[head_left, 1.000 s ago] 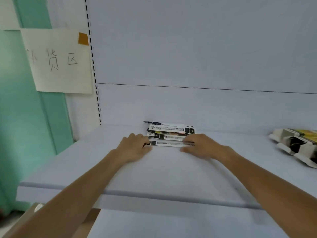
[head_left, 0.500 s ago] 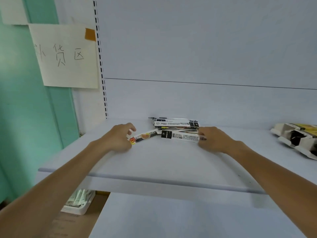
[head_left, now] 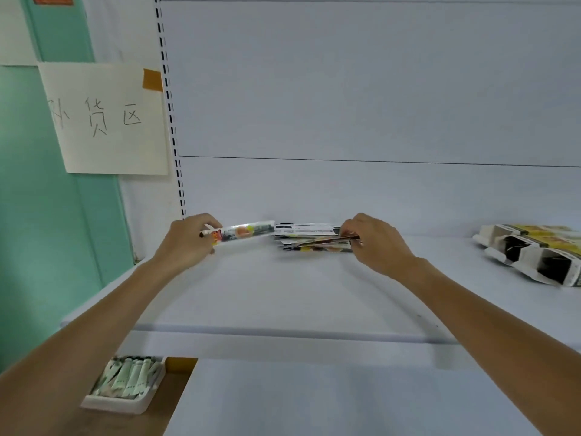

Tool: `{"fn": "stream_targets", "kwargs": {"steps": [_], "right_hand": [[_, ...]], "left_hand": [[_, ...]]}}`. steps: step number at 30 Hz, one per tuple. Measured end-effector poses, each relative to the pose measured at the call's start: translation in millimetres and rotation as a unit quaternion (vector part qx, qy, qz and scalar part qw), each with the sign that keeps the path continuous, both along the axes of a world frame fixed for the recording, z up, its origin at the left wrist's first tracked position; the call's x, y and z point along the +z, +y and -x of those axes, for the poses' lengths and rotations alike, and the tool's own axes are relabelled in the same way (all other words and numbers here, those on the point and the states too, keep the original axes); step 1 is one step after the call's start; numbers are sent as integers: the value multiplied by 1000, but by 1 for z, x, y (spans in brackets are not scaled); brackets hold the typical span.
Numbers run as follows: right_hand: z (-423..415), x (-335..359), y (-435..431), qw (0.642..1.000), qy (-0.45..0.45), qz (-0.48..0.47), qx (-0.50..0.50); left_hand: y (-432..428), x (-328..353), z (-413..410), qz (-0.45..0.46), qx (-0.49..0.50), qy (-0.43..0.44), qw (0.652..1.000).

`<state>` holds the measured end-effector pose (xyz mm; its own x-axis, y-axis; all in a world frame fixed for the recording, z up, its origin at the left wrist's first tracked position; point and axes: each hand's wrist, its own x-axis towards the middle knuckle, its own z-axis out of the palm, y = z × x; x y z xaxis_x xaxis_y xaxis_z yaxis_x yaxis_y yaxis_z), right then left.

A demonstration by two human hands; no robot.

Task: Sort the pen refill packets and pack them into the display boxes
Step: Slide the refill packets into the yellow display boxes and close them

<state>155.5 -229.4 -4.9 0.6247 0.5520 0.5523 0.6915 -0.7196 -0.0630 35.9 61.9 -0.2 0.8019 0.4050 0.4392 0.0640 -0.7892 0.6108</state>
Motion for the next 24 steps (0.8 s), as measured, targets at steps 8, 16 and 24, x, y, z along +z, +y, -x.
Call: {"fn": "stream_targets", "kwargs": {"steps": [8,16,24], "right_hand": [[13,-13,21,991,-48,81,91],[16,-21,24,986,-54,153,21],[16,-24,11,986,-47,156,18]], "left_hand": [[-57,-1,-27,-12,-124,23,992],[-97,-18,-38,-110,-200,126,965],[-121,-2,-37,-267,-189,226,918]]}}
